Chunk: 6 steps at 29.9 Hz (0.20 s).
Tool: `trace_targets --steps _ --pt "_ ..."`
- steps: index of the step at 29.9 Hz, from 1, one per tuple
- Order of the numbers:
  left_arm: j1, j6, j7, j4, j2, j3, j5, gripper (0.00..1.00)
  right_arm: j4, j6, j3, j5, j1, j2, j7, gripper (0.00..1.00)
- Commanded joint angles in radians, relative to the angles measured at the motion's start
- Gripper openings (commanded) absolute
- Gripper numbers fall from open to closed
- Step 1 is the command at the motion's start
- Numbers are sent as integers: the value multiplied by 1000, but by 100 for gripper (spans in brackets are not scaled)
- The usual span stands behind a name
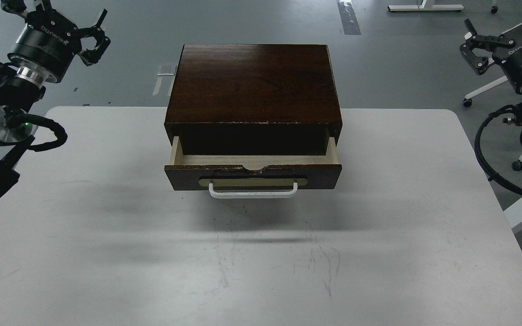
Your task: Put corn in drawer with both arms
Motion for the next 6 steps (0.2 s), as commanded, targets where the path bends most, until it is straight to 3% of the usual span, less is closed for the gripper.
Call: trace_targets --steps 1,6 --pt "2 0 0 17 3 -1 0 98 -14 0 5 -8 10 2 1 100" --pt "4 0 0 45 3 0 -2 98 -12 0 8 -11 12 -8 0 100"
